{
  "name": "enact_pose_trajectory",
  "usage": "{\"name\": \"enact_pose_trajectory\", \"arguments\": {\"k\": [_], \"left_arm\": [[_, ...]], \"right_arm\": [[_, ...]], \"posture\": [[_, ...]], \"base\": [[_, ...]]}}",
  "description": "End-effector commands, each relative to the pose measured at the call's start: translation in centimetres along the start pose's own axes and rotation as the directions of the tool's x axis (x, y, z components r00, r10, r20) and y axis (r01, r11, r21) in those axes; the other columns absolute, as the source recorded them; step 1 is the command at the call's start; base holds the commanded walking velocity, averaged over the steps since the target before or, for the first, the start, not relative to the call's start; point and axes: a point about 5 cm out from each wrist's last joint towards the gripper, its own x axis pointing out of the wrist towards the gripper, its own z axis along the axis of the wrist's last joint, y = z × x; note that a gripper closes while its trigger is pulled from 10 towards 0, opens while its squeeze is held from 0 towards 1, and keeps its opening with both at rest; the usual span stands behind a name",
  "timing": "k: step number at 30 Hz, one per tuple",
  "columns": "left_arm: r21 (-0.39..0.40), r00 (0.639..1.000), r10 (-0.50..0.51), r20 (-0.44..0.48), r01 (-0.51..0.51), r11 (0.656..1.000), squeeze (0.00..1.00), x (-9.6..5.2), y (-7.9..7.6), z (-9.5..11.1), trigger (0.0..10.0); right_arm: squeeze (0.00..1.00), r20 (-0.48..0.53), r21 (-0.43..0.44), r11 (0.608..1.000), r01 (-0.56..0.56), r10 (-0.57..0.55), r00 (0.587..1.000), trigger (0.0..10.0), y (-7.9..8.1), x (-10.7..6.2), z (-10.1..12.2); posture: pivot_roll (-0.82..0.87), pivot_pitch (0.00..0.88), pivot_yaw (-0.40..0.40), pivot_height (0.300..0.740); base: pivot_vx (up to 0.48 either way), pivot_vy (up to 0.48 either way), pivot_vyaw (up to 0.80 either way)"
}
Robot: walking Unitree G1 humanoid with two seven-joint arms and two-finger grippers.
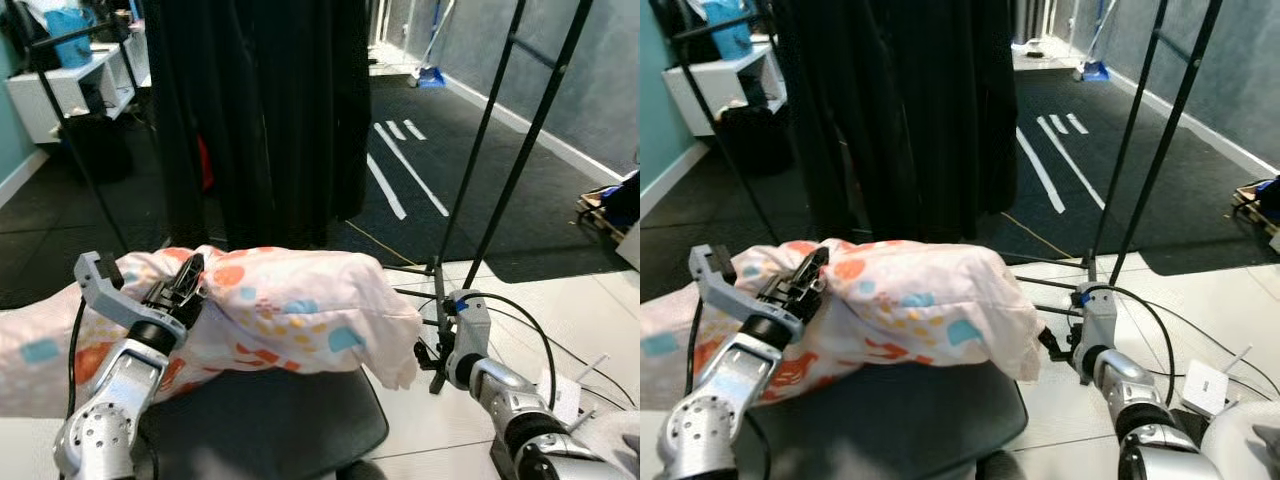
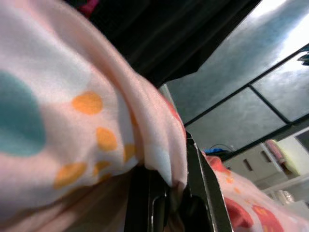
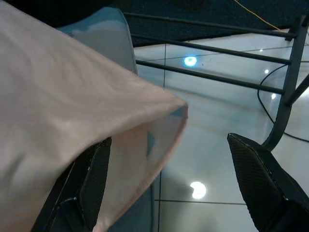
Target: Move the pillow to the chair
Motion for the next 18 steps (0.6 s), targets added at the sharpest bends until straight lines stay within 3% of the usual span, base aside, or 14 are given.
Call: {"name": "enact_pose_trajectory", "arguments": {"k": [1,4,12,18], "left_arm": [[0.043,1.000,-0.011,0.027,0.010,0.999,0.00,0.0,-0.4,0.7,10.0],[0.056,0.999,0.000,0.040,-0.002,0.998,0.00,0.0,-0.4,0.7,10.0],[0.042,0.998,0.033,0.046,-0.035,0.998,0.00,0.0,-0.2,0.1,10.0],[0.070,0.998,0.058,0.028,-0.059,0.996,0.00,-0.1,0.2,-0.4,10.0]], "right_arm": [[0.00,0.001,0.008,1.000,-0.012,0.012,1.000,10.0,0.2,0.1,0.1],[0.00,0.001,0.009,1.000,-0.014,0.014,1.000,10.0,0.1,0.0,0.1],[0.00,0.000,0.010,1.000,-0.016,0.016,1.000,10.0,-0.2,-0.1,0.2],[0.00,-0.002,0.009,1.000,-0.010,0.010,1.000,10.0,-0.3,-0.2,0.0]], "posture": [[-0.26,0.038,-0.010,0.640],[-0.26,0.038,-0.010,0.650],[-0.26,0.044,-0.009,0.685],[-0.26,0.044,-0.008,0.710]], "base": [[-0.476,0.000,0.00],[-0.416,0.000,0.00],[0.000,0.000,0.00],[-0.456,0.000,0.00]]}}
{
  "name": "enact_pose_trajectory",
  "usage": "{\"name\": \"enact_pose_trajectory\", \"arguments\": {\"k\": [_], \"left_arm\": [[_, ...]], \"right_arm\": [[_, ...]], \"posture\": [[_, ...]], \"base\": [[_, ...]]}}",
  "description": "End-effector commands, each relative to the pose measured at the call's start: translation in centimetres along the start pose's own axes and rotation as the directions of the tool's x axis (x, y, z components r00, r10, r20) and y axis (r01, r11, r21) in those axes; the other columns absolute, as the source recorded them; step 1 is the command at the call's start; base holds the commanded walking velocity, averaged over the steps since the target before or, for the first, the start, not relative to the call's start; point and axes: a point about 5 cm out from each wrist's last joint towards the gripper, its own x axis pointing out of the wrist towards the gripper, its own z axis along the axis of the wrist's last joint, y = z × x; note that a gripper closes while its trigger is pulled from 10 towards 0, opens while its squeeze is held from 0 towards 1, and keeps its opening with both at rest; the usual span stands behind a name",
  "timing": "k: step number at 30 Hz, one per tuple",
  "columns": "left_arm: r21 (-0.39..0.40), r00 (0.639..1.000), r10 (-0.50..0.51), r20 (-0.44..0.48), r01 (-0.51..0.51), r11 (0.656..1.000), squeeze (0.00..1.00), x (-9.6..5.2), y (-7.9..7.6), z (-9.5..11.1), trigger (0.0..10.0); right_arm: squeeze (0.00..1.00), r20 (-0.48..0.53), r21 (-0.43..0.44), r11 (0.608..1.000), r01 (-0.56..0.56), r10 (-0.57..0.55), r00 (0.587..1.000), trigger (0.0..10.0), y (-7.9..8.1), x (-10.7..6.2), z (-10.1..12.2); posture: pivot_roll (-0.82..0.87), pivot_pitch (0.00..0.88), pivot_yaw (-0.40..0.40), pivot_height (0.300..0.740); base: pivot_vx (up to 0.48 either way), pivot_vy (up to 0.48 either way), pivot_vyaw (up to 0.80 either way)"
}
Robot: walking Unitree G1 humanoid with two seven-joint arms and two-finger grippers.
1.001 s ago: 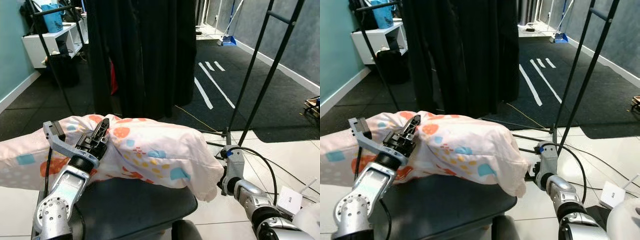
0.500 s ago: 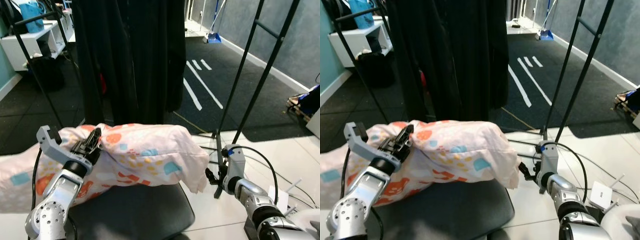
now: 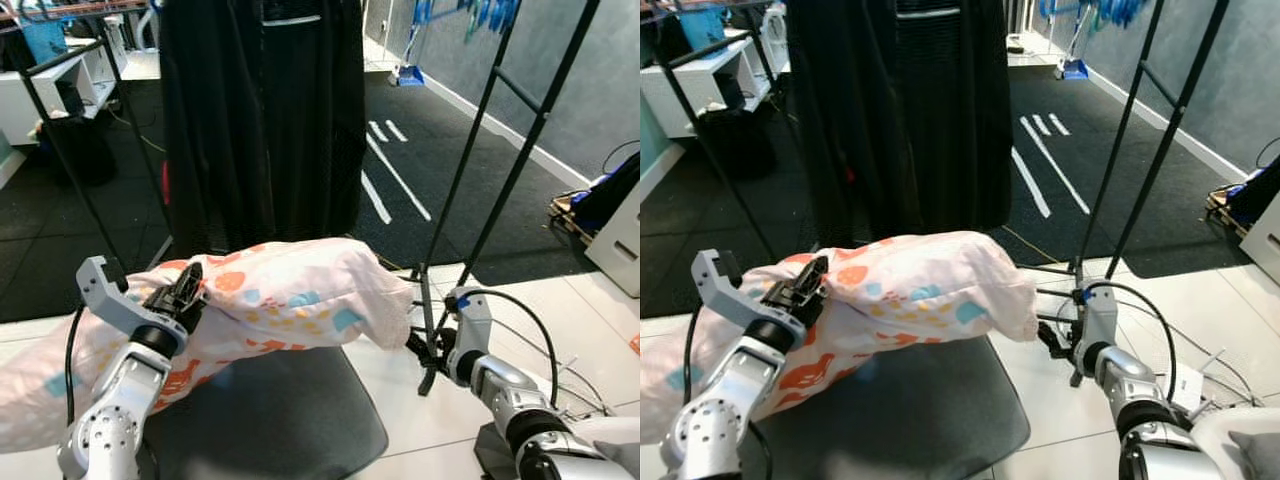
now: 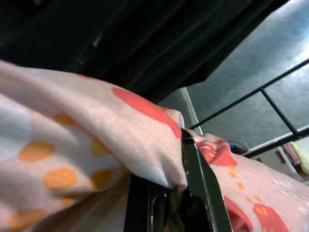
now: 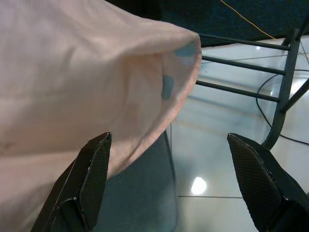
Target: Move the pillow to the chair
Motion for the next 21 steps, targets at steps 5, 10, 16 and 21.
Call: {"name": "enact_pose_trajectory", "arguments": {"k": [5,10,16,21], "left_arm": [[0.024,0.998,-0.005,0.056,0.004,1.000,0.00,0.0,-0.1,0.8,10.0],[0.091,0.998,0.013,0.059,-0.018,0.996,0.00,0.0,0.1,1.0,10.0],[0.149,0.997,0.028,0.070,-0.038,0.988,0.00,0.0,0.3,1.0,10.0],[0.224,0.994,0.072,0.081,-0.089,0.971,0.00,-0.2,1.0,0.9,10.0]], "right_arm": [[0.00,0.004,0.002,1.000,0.006,-0.006,1.000,10.0,0.0,-0.1,-0.2],[0.00,0.057,0.015,1.000,-0.008,0.007,0.998,10.0,0.1,-0.1,0.4],[0.00,0.066,-0.002,0.999,-0.042,0.042,0.997,10.0,0.4,0.0,0.5],[0.00,0.069,-0.003,0.999,-0.048,0.048,0.996,10.0,0.5,0.0,0.4]], "posture": [[-0.26,0.043,-0.008,0.725],[-0.26,0.034,-0.009,0.730],[-0.26,0.034,-0.010,0.730],[-0.26,0.031,-0.007,0.730]], "base": [[0.000,0.000,0.00],[0.000,0.000,0.00],[0.000,0.000,0.39],[0.000,0.000,0.77]]}}
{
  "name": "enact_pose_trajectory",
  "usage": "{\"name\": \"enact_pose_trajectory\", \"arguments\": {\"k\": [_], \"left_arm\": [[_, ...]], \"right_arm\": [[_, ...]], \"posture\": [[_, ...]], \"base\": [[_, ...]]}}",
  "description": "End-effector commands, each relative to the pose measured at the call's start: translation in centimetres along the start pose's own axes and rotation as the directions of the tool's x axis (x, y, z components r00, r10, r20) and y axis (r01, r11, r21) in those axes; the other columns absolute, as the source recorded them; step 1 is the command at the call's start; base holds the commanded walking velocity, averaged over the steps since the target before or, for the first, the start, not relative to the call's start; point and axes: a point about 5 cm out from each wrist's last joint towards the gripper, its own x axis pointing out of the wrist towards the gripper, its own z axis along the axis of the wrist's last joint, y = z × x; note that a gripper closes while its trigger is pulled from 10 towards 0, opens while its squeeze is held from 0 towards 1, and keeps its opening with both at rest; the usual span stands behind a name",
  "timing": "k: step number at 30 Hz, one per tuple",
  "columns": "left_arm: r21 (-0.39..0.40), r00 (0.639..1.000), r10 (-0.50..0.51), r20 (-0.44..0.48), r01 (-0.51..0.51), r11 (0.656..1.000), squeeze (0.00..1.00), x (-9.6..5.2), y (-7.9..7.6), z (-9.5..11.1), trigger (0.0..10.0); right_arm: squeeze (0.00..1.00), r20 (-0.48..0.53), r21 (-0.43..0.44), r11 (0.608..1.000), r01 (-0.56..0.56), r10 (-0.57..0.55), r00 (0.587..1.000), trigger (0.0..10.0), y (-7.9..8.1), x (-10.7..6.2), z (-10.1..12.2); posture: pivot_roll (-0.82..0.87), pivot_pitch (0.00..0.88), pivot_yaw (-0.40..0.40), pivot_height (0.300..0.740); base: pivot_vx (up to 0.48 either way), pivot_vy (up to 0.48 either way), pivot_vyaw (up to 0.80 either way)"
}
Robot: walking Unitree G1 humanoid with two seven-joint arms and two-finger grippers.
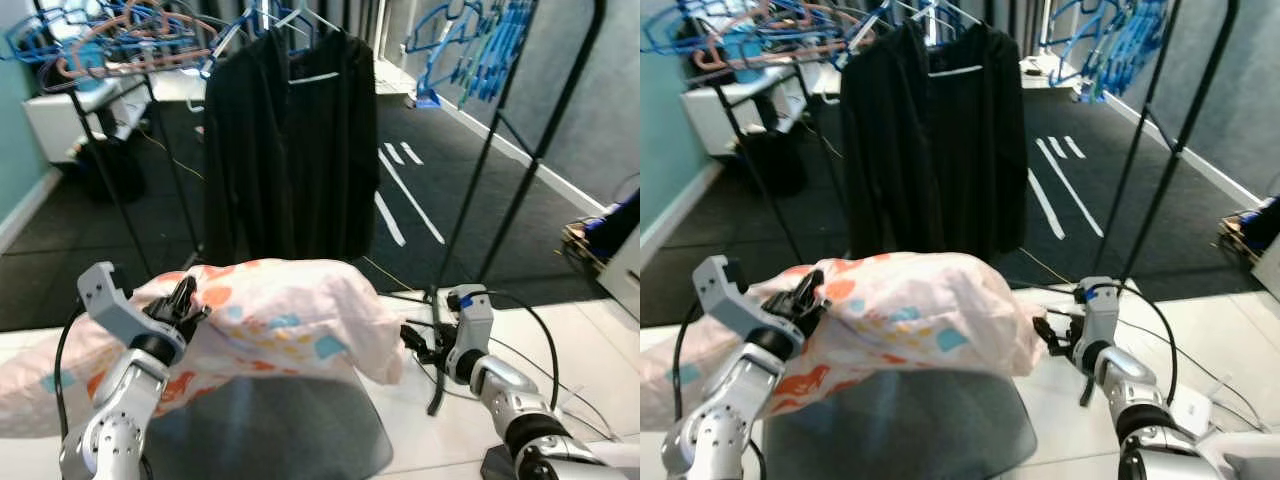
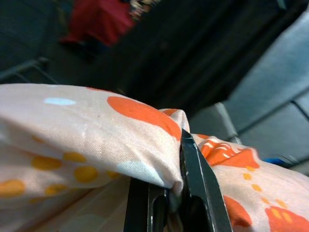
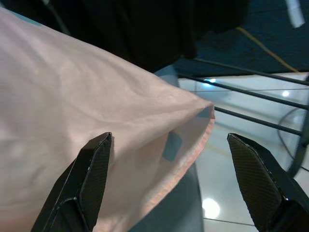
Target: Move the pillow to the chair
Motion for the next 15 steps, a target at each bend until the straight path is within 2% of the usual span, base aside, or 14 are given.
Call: {"name": "enact_pose_trajectory", "arguments": {"k": [1,6,9,15], "left_arm": [[0.051,0.998,-0.011,0.056,0.008,0.999,0.00,0.0,-0.1,0.9,10.0],[0.142,0.996,0.043,0.072,-0.053,0.988,0.00,0.0,0.7,0.8,10.0],[0.142,0.996,0.043,0.072,-0.053,0.988,0.00,0.0,0.7,0.8,10.0],[0.207,0.995,0.062,0.079,-0.078,0.975,0.00,0.0,1.1,0.8,10.0]], "right_arm": [[0.00,0.008,-0.008,1.000,-0.008,0.008,1.000,10.0,0.2,0.0,0.0],[0.00,0.017,-0.001,1.000,-0.026,0.026,1.000,10.0,0.4,0.1,-0.2],[0.00,0.017,-0.001,1.000,-0.026,0.026,1.000,10.0,0.4,0.1,-0.2],[0.00,0.034,0.003,0.999,-0.043,0.043,0.998,10.0,0.6,0.1,0.1]], "posture": [[-0.26,0.031,-0.007,0.730],[-0.25,0.036,-0.005,0.730],[-0.25,0.036,-0.005,0.730],[-0.25,0.037,-0.004,0.730]], "base": [[0.000,0.000,0.77],[0.000,0.000,0.77],[0.000,0.000,0.77],[0.000,0.000,0.77]]}}
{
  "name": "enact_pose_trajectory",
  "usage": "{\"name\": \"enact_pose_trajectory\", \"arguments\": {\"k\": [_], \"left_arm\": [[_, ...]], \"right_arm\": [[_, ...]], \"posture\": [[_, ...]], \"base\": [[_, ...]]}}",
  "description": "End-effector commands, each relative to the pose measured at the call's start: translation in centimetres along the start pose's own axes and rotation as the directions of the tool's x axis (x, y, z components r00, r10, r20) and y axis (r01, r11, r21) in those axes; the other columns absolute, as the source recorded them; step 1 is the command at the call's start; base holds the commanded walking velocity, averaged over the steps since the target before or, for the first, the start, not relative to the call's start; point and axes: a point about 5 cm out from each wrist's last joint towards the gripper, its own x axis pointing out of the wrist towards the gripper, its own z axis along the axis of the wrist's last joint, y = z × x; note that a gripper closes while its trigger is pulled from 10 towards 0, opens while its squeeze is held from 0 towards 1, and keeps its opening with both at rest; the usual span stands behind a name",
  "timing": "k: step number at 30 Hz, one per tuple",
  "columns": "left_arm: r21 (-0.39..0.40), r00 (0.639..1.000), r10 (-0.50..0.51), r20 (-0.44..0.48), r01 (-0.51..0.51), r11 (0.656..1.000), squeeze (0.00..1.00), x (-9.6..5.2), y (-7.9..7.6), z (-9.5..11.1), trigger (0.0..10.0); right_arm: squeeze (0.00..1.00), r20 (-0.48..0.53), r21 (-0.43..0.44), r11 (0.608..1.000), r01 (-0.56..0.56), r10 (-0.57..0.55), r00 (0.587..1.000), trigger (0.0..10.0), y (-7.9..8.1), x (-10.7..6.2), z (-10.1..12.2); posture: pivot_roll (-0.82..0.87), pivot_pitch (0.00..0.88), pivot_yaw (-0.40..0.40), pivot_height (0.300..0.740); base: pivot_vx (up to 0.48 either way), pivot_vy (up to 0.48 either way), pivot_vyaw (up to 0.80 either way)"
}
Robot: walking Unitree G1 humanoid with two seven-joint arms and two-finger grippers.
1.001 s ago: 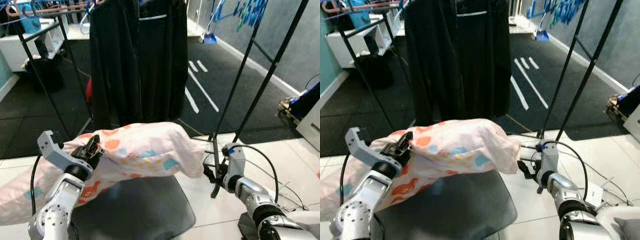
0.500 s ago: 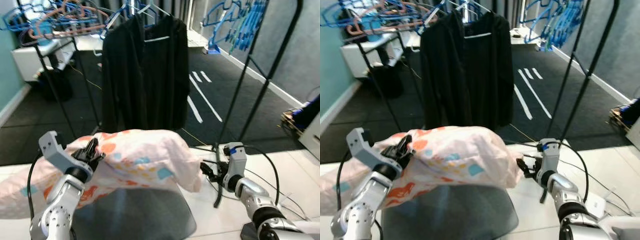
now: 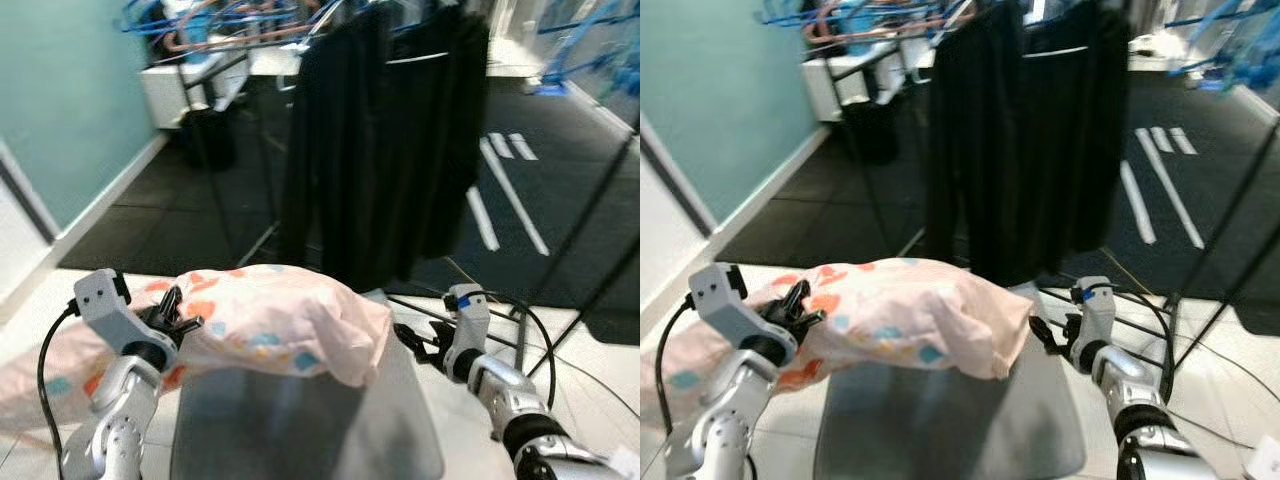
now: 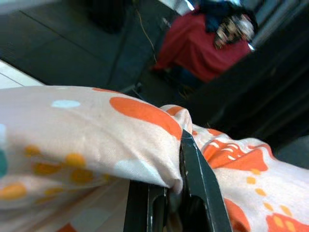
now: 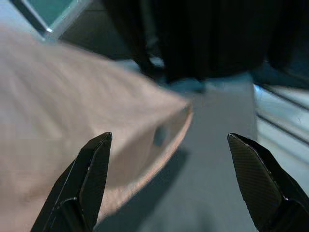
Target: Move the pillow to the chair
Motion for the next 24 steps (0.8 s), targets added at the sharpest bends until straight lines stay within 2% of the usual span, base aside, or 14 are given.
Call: {"name": "enact_pose_trajectory", "arguments": {"k": [1,16,24], "left_arm": [[0.051,0.997,0.000,0.081,-0.004,0.999,0.00,0.1,0.1,1.4,10.0],[0.118,0.999,0.010,0.042,-0.015,0.993,0.00,0.3,0.4,0.3,10.0],[0.159,0.999,-0.025,0.034,0.019,0.987,0.00,0.3,-0.3,-0.2,10.0]], "right_arm": [[0.00,0.010,0.010,1.000,-0.020,0.020,1.000,10.0,0.5,0.1,-0.2],[0.00,0.012,0.013,0.999,-0.042,0.041,0.999,10.0,0.7,0.2,-0.3],[0.00,0.013,0.015,0.999,-0.038,0.038,0.999,10.0,0.6,0.1,-0.3]], "posture": [[-0.25,0.037,-0.004,0.730],[-0.25,0.027,0.003,0.730],[-0.25,0.026,0.004,0.730]], "base": [[0.000,0.000,0.77],[0.000,0.000,0.77],[0.000,0.000,0.77]]}}
